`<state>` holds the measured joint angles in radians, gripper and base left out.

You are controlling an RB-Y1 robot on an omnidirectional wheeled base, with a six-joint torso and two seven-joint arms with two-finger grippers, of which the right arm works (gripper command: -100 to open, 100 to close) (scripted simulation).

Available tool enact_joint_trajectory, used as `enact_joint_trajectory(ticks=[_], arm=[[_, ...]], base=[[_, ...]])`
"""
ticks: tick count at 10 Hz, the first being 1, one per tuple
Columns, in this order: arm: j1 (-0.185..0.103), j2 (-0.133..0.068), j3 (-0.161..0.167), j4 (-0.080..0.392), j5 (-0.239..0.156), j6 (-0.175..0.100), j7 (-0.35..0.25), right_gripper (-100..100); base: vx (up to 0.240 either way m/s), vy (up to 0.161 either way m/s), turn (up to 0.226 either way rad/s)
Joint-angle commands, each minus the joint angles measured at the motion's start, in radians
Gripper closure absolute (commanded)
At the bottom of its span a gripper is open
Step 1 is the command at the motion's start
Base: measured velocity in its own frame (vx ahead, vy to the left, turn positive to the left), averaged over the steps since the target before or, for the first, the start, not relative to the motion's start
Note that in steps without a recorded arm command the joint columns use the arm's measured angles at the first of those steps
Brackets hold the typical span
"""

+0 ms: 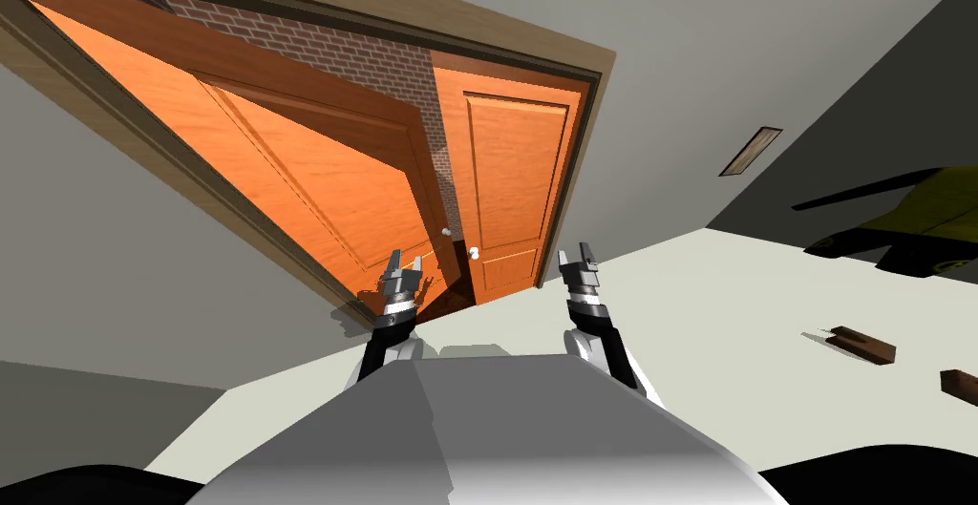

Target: Push the door open

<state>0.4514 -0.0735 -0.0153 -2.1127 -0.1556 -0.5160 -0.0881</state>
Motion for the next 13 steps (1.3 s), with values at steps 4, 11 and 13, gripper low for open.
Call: enact_joint_trajectory(ticks=[4, 11, 13], arm=[[-0.014, -0.013, 0.028, 0.054, -0.033, -0.021, -0.045, -100], [-0.045, -0.035, 0.087, 0.174, -0.110, -0.067, -0.146, -100], [-0.052, -0.038, 0.101, 0.202, -0.128, -0.077, -0.170, -100]], base=[[0.196, -0.134, 0.019], [0.173, -0.113, 0.047], [0.125, -0.077, 0.050]])
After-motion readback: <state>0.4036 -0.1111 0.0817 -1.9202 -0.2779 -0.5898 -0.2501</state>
